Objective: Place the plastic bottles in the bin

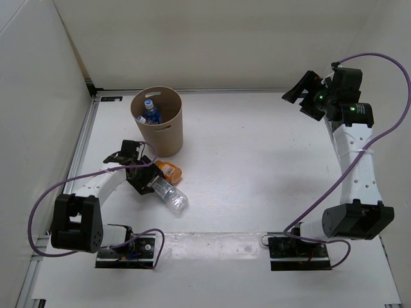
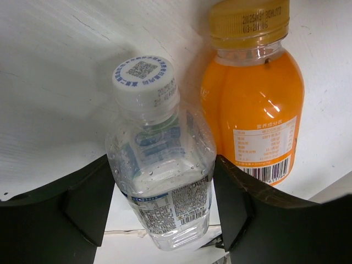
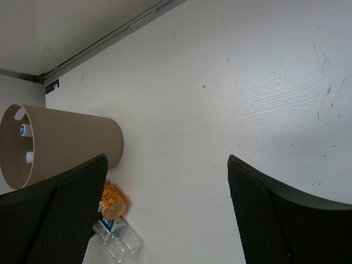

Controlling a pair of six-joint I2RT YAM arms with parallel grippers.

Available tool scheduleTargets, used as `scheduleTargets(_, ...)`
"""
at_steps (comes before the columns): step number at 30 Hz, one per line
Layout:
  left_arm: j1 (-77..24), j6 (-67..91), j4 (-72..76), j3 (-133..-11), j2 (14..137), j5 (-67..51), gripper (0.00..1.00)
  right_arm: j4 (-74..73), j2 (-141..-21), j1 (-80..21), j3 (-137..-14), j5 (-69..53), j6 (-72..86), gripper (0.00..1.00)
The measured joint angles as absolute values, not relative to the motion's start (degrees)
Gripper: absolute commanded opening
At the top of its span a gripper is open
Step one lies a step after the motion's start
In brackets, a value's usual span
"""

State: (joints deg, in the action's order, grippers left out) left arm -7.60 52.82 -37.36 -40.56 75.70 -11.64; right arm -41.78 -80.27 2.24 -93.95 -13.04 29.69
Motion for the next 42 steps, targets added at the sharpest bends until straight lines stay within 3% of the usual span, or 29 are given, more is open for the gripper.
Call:
scheduleTargets(2, -7.3, 52.8, -37.5, -40.6, 75.6, -11.8, 0.53, -41.8, -80.2, 2.3, -93.8, -13.0, 29.8, 0.90)
scheduleTargets(6, -7.2, 51.5, -39.3, -41.1, 74.4, -11.7, 0.27, -41.3, -80.2, 2.3, -93.6, -13.1, 30.1, 0.90)
scheduleTargets(9, -7.0, 49.3, -41.7, -42.7, 72.3, -11.6, 0.15, -40.8, -80.2, 2.3, -93.0, -13.1, 30.7, 0.90)
scheduleTargets(14, -7.0, 44.0, -46.5, -48.4, 67.9, -10.2, 0.00, -39.9, -80.7, 2.2, -92.9, -13.7, 31.7, 0.90)
scheduleTargets(22, -7.6, 34.5, -54.5, -57.5, 59.5, -3.7, 0.00, -39.0, -82.2, 2.2, -92.8, -14.2, 32.9, 0.90)
scheduleTargets(28, -8.1, 26.7, -56.1, -76.4, 57.8, 6.1, 0.00, -38.8, -82.2, 2.2, -92.3, -14.4, 33.1, 0.90)
scheduleTargets(36, -8.1, 21.5, -47.3, -101.3, 71.8, 16.9, 0.00, -38.8, -82.2, 2.2, -91.9, -14.8, 33.8, 0.90)
scheduleTargets(42, -8.4, 21.7, -43.6, -108.2, 85.7, 20.9, 0.00, -38.7, -82.2, 2.3, -91.7, -15.3, 34.3, 0.90)
